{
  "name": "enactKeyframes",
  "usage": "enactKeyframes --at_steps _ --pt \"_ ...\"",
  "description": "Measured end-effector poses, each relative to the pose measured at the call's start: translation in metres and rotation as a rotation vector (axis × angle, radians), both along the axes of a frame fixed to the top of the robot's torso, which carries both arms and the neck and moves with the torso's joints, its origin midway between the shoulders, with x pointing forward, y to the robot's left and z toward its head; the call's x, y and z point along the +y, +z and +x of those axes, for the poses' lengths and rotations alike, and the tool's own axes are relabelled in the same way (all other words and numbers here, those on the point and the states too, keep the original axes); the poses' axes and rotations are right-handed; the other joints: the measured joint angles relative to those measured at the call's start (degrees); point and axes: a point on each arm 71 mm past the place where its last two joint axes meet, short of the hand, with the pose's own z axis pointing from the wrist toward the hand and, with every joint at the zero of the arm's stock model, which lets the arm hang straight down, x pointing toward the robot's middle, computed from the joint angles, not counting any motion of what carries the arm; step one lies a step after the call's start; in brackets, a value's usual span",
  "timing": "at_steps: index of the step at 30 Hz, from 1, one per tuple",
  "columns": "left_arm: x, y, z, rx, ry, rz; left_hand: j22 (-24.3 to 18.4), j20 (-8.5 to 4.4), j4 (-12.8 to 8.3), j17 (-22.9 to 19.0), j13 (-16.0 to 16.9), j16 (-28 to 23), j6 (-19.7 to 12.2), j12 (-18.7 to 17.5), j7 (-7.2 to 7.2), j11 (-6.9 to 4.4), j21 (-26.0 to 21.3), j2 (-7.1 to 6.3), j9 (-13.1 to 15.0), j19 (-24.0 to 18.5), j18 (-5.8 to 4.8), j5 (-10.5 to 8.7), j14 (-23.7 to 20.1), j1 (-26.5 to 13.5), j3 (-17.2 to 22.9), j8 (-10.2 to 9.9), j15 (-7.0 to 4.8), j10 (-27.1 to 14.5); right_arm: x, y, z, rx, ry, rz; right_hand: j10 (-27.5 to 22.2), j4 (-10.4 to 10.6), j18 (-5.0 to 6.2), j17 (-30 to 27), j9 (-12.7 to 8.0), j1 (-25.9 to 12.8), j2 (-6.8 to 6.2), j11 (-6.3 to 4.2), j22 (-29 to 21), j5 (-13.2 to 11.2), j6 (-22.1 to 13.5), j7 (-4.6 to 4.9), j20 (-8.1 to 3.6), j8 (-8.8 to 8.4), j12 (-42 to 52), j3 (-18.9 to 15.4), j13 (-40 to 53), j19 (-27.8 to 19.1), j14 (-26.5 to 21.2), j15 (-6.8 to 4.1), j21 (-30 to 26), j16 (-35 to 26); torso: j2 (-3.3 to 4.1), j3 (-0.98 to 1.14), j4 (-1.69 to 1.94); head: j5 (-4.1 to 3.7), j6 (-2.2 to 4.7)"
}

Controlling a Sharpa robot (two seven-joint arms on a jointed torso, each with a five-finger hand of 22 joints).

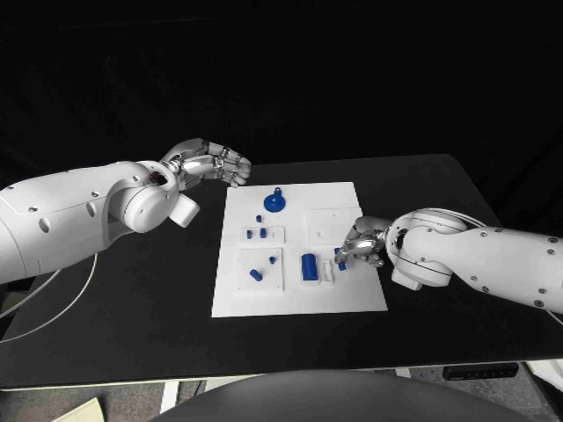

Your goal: Assemble the parts on the task board

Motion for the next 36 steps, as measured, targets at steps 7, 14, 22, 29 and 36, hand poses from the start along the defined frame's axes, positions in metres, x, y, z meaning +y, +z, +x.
enactKeyframes --at_steps 7,14,22,29,36 --pt "0.0 0.0 0.0 0.0 -0.001 0.0 0.02 0.0 0.0 0.04 0.0 0.0 0.0 0.0 0.0 0.0 0.0 0.0 0.0 0.0 -0.04 0.0 0.0 0.0 0.0 0.0 0.0 0.0 0.009 -0.003 0.0 0.039 -0.007 0.011 0.0 0.24 0.07 -0.07 -0.1 -0.38 -0.38 0.0 -0.06 0.01 0.07 -0.07 -0.1 0.17 0.0 -0.55 0.05 0.1 0.0 0.0 0.0 0.0 0.03 -0.04 -0.04 0.09 -0.2" --pt "-0.001 0.0 -0.001 0.0 -0.003 -0.001 0.05 0.0 0.0 0.05 0.0 0.0 0.01 0.0 0.01 0.0 0.0 0.0 0.0 0.0 -0.15 0.0 0.0 0.0 0.0 0.0 0.0 0.0 0.013 -0.01 0.0 0.072 -0.004 -0.008 0.0 0.34 0.08 -0.13 -0.1 -0.81 -0.39 0.0 -0.06 0.01 0.12 -0.12 -0.19 -0.03 0.0 -0.96 0.05 0.19 0.0 0.0 0.0 0.0 0.03 -0.01 -0.01 0.02 -0.42" --pt "-0.001 0.0 0.0 0.0 -0.002 -0.001 0.05 0.0 0.0 0.11 0.0 0.0 0.01 0.0 0.01 0.0 0.0 0.0 0.0 0.0 -0.21 0.0 0.0 0.0 0.0 0.0 0.0 0.0 0.015 -0.015 0.001 0.088 0.003 -0.03 0.0 0.4 0.1 -0.13 -0.16 -1.05 -0.6 0.01 -0.06 -0.39 0.13 -0.14 -0.19 -0.03 -0.22 -1.33 0.05 0.19 0.01 0.01 0.0 0.0 0.03 0.06 0.03 0.29 -0.64" --pt "-0.001 0.0 0.0 0.0 -0.002 -0.001 0.1 0.0 0.0 0.11 0.0 0.01 0.02 0.0 0.02 0.0 -0.02 0.0 0.01 0.0 0.37 0.0 0.0 0.0 0.0 0.0 0.0 0.0 0.017 -0.018 0.001 0.095 0.007 -0.044 -0.01 0.41 0.11 -0.13 -0.16 -1.25 -0.4 0.01 -0.06 -0.39 0.16 -0.17 -0.18 -0.03 -0.22 -1.35 0.1 0.19 0.03 0.03 0.0 0.0 0.05 0.09 0.0 0.48 -0.8" --pt "-0.001 0.0 -0.001 0.001 -0.002 -0.001 0.09 0.0 0.0 0.16 0.0 0.01 0.04 0.0 0.03 0.0 -0.02 0.0 -0.04 0.0 0.4 0.0 0.0 0.0 0.0 0.0 0.0 0.0 0.016 -0.02 0.002 0.101 0.011 -0.056 -0.01 0.55 0.13 -0.18 -0.16 -1.48 -0.63 0.01 -0.06 -0.39 0.21 -0.23 -0.18 -0.03 -0.22 -1.49 0.1 0.19 -0.08 -0.08 0.0 0.0 0.06 0.1 -0.04 0.59 -0.92"
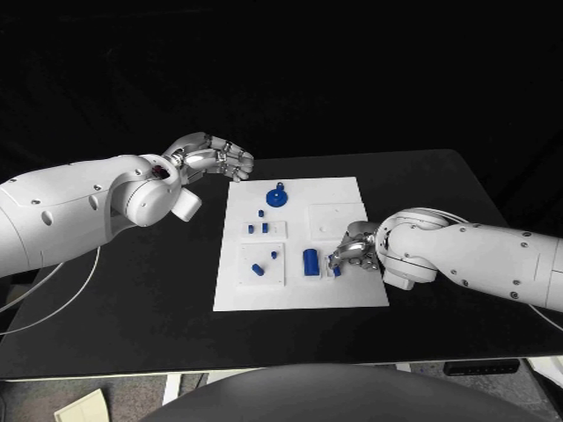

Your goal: Assemble the parts on the task board

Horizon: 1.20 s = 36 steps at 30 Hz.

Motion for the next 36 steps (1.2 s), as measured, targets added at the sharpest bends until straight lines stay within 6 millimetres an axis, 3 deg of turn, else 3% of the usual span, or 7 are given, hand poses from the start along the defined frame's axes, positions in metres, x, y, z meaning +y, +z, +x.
enactKeyframes --at_steps 21,24,31,34,36 --pt "0.0001 0.0 -0.0001 0.0 0.0 0.0 0.15 0.0 0.0 0.11 -0.05 -0.24 0.01 0.0 0.01 0.0 -0.21 -0.23 0.01 0.0 -0.19 0.0 0.0 -0.24 0.0 0.0 0.0 0.0 0.0052 -0.0018 -0.0022 0.007 0.016 0.0 -0.02 0.42 0.06 -0.05 -0.08 -0.9 -0.42 0.01 -0.05 -0.89 0.01 -0.02 -0.12 0.0 -0.05 -0.73 0.11 -0.32 -0.02 -0.02 0.0 0.0 -0.02 -0.01 -0.02 0.44 -0.07" --pt "0.0002 0.0 0.0 0.0 0.0 0.0 0.15 0.0 0.0 0.11 -0.05 -0.24 0.0 0.0 0.01 0.0 -0.21 -0.23 0.01 0.0 -0.37 0.0 0.0 -0.24 0.0 0.0 0.0 0.0 0.0051 -0.0018 -0.0022 0.006 0.016 0.0 -0.02 0.34 0.06 -0.05 -0.07 -2.04 -1.01 0.02 -0.05 -1.79 0.01 -0.02 -0.11 0.0 -0.05 -2.06 0.18 -0.32 -0.02 -0.02 0.0 0.0 -0.02 -0.01 0.0 0.47 -0.08" --pt "0.0002 0.0 -0.0001 0.001 0.0 0.0 0.15 0.0 0.0 0.14 -0.05 -0.24 0.01 0.0 0.01 0.0 -0.21 -0.23 -0.02 0.0 -0.4 0.0 0.0 -0.24 0.0 0.0 0.0 0.0 0.0048 -0.0018 -0.0024 0.006 0.017 0.002 -0.11 1.63 0.05 -0.22 -0.22 -4.69 -3.63 0.1 -0.18 -7.62 0.01 -0.02 -0.42 -0.23 -0.06 -3.6 0.24 -0.63 -0.01 -0.01 -0.29 0.0 -0.03 -0.03 -0.02 0.59 -0.08" --pt "0.0002 0.0 0.0 0.001 0.0 0.0 0.15 0.0 0.0 0.16 -0.04 -0.24 0.0 0.0 0.01 0.0 -0.21 -0.23 -0.05 0.0 -0.41 0.0 0.0 -0.23 0.0 0.0 0.0 0.0 0.0047 -0.0017 -0.0026 0.005 0.019 0.004 -0.11 2.06 0.05 -0.22 -0.25 -5.05 -3.99 0.1 -0.21 -8.21 0.01 -0.03 -0.56 -0.23 -0.06 -3.32 0.23 -0.5 -0.01 -0.01 -0.29 0.0 -0.03 -0.02 -0.03 0.63 -0.08" --pt "0.0002 -0.0001 0.0 0.001 0.0 0.0 0.15 0.0 0.0 0.16 -0.04 -0.24 0.01 0.0 0.01 0.0 -0.21 -0.23 -0.05 0.0 -0.43 0.0 0.0 -0.23 0.0 0.0 0.0 0.0 0.0046 -0.0015 -0.0028 0.005 0.02 0.005 -0.11 3.41 0.05 -0.22 -0.25 -5.82 -6.2 0.1 -0.32 -8.7 0.01 -0.03 -0.66 -0.24 -0.28 -3.37 0.24 -0.4 -0.02 -0.02 -0.58 -0.01 -0.04 -0.01 -0.04 0.63 -0.08"
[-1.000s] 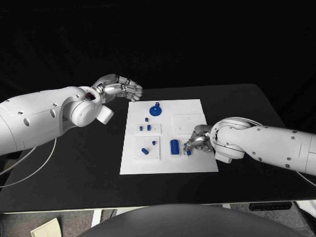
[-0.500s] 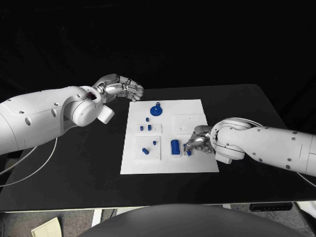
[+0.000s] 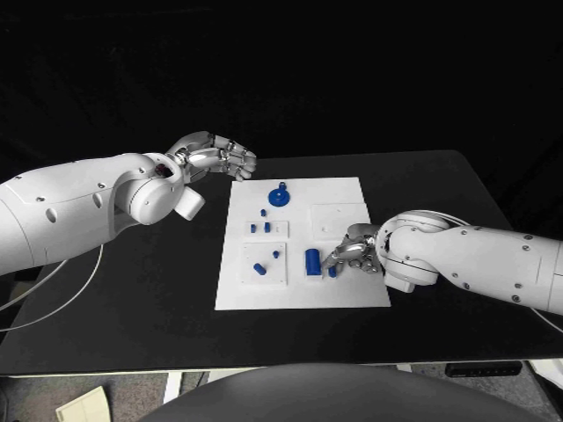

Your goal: Assemble the parts on the task board

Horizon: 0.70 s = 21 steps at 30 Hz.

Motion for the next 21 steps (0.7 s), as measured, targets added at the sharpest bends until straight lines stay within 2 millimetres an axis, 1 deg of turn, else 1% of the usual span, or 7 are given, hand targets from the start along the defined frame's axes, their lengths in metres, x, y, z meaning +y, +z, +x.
enactKeyframes --at_steps 3,6,10,11,14,16,21 --pt "0.0 0.0 0.0 0.0 0.0 0.0 0.0 0.0 0.0 0.0 0.0 0.0 0.0 0.0 0.0 0.0 0.0 0.0 0.0 0.0 -0.03 0.0 0.0 0.0 0.0 0.0 0.0 0.0 0.0 0.0 0.0 -0.001 0.002 0.003 0.0 1.52 0.0 0.0 0.05 -0.28 -1.36 0.0 -0.01 0.0 0.0 0.0 -0.12 -0.05 0.0 0.7 0.07 0.12 -0.13 -0.13 -0.05 0.0 0.0 0.01 0.0 0.01 0.0" --pt "0.0 0.0 0.0 0.0 0.0 0.0 0.0 0.0 0.0 0.0 0.0 0.0 0.0 0.0 0.0 0.0 0.0 0.0 0.0 0.0 -0.1 0.0 0.0 0.0 0.0 0.0 0.0 0.0 -0.002 0.001 -0.002 -0.001 0.005 0.008 0.0 1.99 0.0 0.0 0.22 0.06 -2.07 0.0 -0.01 0.0 0.04 -0.05 -0.3 -0.04 0.0 1.17 0.13 0.3 -0.22 -0.22 -0.06 0.0 0.01 0.04 0.0 0.01 0.0" --pt "0.0 0.0 0.0 0.0 0.0 0.0 0.0 0.0 0.1 0.05 0.0 0.0 0.0 0.0 0.0 0.0 0.0 0.0 0.0 0.0 -0.14 0.0 0.0 0.0 0.1 0.0 0.0 0.0 -0.008 0.001 -0.003 0.004 0.01 0.013 0.0 1.99 -0.01 0.0 0.37 0.98 -2.94 0.0 -0.01 0.0 0.01 -0.02 -0.43 -0.04 0.0 1.17 0.21 0.18 -0.22 -0.22 -0.06 0.0 0.01 0.04 0.0 0.01 0.0" --pt "0.0 0.0 0.0 0.0 0.001 0.0 0.0 0.0 0.13 0.05 0.0 0.0 0.0 0.0 0.0 0.0 0.0 0.0 0.0 0.0 -0.15 0.0 0.0 0.0 0.13 0.0 0.0 0.0 -0.01 0.001 -0.004 0.005 0.012 0.013 -0.01 1.9 -0.03 0.0 0.44 1.31 -2.9 0.0 -0.01 0.0 -0.14 -0.04 -0.6 -0.04 0.0 1.26 0.23 0.19 -0.22 -0.22 -0.06 0.0 0.01 0.05 -0.01 0.05 0.0" --pt "0.001 0.0 0.0 0.0 0.001 0.001 0.0 0.0 0.13 0.05 0.0 0.0 0.0 0.0 0.0 -0.15 0.0 0.0 0.0 0.0 -0.17 0.0 0.0 0.0 0.13 0.0 0.0 -0.15 -0.013 0.001 -0.005 0.013 0.02 0.015 -0.02 0.98 -0.04 0.01 0.55 2.89 -2.19 0.02 0.0 0.0 -0.24 0.06 -0.61 -0.04 0.0 1.36 0.29 0.2 -0.22 -0.22 -0.06 0.0 0.0 0.07 -0.03 0.1 0.0" --pt "0.001 0.0 0.0 0.0 0.002 0.001 0.0 0.0 0.13 0.05 0.01 0.0 0.0 0.0 0.0 -0.15 0.0 0.0 0.0 0.0 -0.16 0.0 0.0 0.0 0.13 0.0 0.0 -0.15 -0.015 0.0 -0.007 0.02 0.026 0.015 -0.09 -0.04 -0.04 0.01 0.62 3.9 -1.17 0.09 0.0 0.0 -0.25 0.06 -0.62 -0.04 0.0 0.92 0.31 0.21 -0.22 -0.22 -0.06 0.0 0.0 0.07 -0.06 0.12 0.0" --pt "0.001 0.0 0.0 0.0 0.002 0.001 -0.02 0.0 0.13 0.05 0.01 0.0 0.0 0.0 0.0 -0.15 0.0 0.0 0.01 0.0 0.41 0.0 0.0 0.0 0.13 0.0 0.0 -0.15 -0.017 -0.003 -0.01 0.033 0.04 0.013 -0.1 -1.85 -0.05 0.01 0.66 5.65 0.57 0.09 0.0 0.0 -0.25 0.06 -0.61 -0.04 0.0 0.37 0.38 0.21 -0.21 -0.22 -0.06 0.0 -0.01 0.08 -0.11 0.13 0.0"
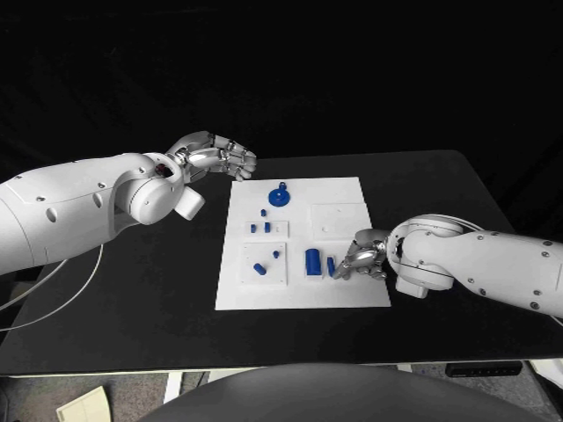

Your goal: Assemble the parts on the task board

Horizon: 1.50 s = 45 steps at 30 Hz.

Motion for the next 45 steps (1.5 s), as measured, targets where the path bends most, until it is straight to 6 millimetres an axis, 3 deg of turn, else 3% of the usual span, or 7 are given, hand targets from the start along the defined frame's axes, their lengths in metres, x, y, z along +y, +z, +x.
enactKeyframes --at_steps 8,13,21,28,33,45 --pt "-0.0001 -0.0001 -0.0001 0.0 0.0 0.0 0.01 0.0 0.0 0.06 0.0 0.0 0.0 0.0 0.0 0.0 0.0 0.0 0.0 0.0 0.01 0.0 0.0 0.0 0.0 0.0 0.0 0.0 0.0023 -0.0013 -0.0017 0.004 0.021 -0.002 0.0 -1.57 0.0 0.0 0.06 1.25 1.25 0.0 0.07 0.0 0.0 -0.01 0.02 0.01 0.0 -0.63 0.0 -0.01 0.0 0.0 0.0 0.0 -0.01 -0.01 0.01 -0.21 0.0" --pt "0.0 -0.0001 -0.0001 0.0 0.0 0.0 0.05 0.0 0.0 0.05 0.0 -0.21 0.0 0.0 0.0 0.0 -0.01 0.0 0.0 0.0 -0.01 0.0 0.0 0.0 0.0 0.0 0.0 0.0 0.0023 -0.0017 -0.0016 0.002 0.024 -0.003 0.0 -1.57 0.0 0.01 0.06 1.25 1.25 0.0 0.07 0.0 0.02 -0.02 0.03 0.18 0.0 -0.63 0.0 -0.01 0.01 0.01 0.0 0.0 0.02 0.0 0.08 -0.31 0.0" --pt "0.0004 -0.0001 -0.0001 0.0 0.0 0.0 0.04 0.0 0.0 0.11 0.01 -0.22 0.0 0.0 0.0 0.0 -0.01 0.0 -0.05 0.0 -0.07 0.0 0.0 0.0 0.0 0.24 0.0 0.0 0.0025 -0.0022 -0.0005 0.0 0.023 -0.004 0.0 -0.98 0.0 0.01 -0.06 0.07 2.43 0.0 0.07 0.0 0.06 -0.06 0.04 0.39 0.0 -1.33 0.0 -0.01 0.02 0.02 0.0 0.0 0.03 -0.08 0.12 -0.37 0.0" --pt "0.0008 0.0 0.0 0.0 0.001 0.0 0.12 0.0 0.1 0.21 0.01 -0.22 -0.04 0.0 0.04 0.21 -0.01 0.0 -0.05 0.0 -0.35 0.0 0.0 0.0 -0.1 0.24 0.0 -0.2 0.0035 -0.0025 0.0022 -0.003 0.02 -0.008 0.01 0.18 -0.01 -0.05 -0.11 -0.8 4.2 0.0 0.07 0.0 0.15 -0.15 0.05 0.16 -0.01 -0.63 -0.01 -0.01 0.09 0.09 0.0 0.0 0.03 -0.08 0.11 -0.24 0.0" --pt "0.0006 0.0 0.0001 -0.001 0.001 0.0 0.13 0.0 0.15 0.21 0.01 -0.22 -0.21 0.0 0.21 0.21 -0.01 0.0 -0.04 0.0 -0.37 0.0 0.0 0.0 -0.16 0.24 0.0 -0.2 0.0064 -0.0024 0.005 0.002 0.027 -0.019 0.01 -0.79 -0.01 -0.05 -0.11 0.11 5.11 0.0 0.07 0.0 0.16 -0.16 0.06 0.17 -0.22 0.66 0.0 0.0 0.11 0.11 0.0 0.0 0.03 -0.08 0.12 -0.25 0.0" --pt "0.0006 -0.0001 -0.0001 0.0 0.001 0.0 0.18 0.0 0.57 0.36 0.01 -0.22 -0.2 0.0 0.21 0.2 -0.25 0.31 -0.12 0.0 -0.57 0.0 0.21 -0.31 -0.1 0.24 0.21 -0.2 0.0082 -0.0021 0.0067 0.012 0.037 -0.03 0.01 -1.97 -0.01 -0.12 -0.09 0.19 5.19 0.0 0.15 0.61 -0.02 0.01 0.37 -0.18 -0.22 1.19 -0.01 -0.31 0.13 0.13 0.0 0.0 0.03 -0.08 0.09 -0.29 0.0"
